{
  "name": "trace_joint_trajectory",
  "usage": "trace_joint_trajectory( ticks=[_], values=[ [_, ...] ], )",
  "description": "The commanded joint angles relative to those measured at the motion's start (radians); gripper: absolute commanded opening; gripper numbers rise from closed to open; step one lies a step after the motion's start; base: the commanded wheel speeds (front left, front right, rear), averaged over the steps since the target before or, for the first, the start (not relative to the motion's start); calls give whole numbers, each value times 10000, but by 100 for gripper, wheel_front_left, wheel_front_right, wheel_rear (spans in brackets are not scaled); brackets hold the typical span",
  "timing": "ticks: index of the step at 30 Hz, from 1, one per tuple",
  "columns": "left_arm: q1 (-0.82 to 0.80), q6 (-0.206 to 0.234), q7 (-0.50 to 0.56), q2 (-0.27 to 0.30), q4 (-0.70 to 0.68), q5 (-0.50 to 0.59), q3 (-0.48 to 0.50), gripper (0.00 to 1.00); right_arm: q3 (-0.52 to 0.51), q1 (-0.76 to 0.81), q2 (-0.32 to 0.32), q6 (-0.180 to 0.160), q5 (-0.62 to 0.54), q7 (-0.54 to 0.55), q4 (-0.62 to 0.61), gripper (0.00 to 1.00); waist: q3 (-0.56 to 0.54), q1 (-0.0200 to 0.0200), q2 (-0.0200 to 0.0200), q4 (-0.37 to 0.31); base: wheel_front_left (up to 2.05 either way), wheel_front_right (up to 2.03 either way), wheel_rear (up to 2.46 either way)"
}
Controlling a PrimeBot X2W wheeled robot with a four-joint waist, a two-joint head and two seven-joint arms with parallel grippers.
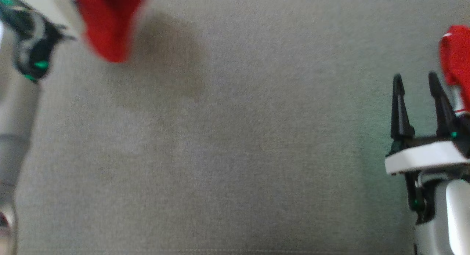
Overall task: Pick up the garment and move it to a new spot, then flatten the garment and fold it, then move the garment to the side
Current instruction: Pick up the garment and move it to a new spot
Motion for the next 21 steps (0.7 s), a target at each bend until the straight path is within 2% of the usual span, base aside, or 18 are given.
trace_joint_trajectory(
  ticks=[1,6,10,12,16,21],
  values=[
    [-188,20,58,403,-450,-131,202,0,140,16,-37,65,83,-115,-271,100,-946,3,-1,-461,0,0,0],
    [666,18,439,-107,-2312,-1398,-665,0,-108,546,-37,65,312,-394,284,100,-1892,3,-1,-903,0,0,0],
    [1557,17,431,-776,-3472,-2288,-1113,0,-313,956,-37,65,409,-503,499,100,-2169,3,-1,-1184,0,0,0],
    [2054,17,274,-1131,-3785,-2392,-1462,0,-381,1105,-37,65,432,-547,575,100,-2163,3,-1,-1286,0,0,0],
    [3095,48,-546,-1782,-3528,-2018,-2140,0,-299,1184,-37,65,595,-612,588,100,-1952,3,-1,-1564,0,0,0],
    [4134,317,-2059,-2260,-2050,-1444,-2434,0,-115,988,-37,65,732,-728,638,100,-1574,3,-1,-1927,0,0,0]
  ],
)
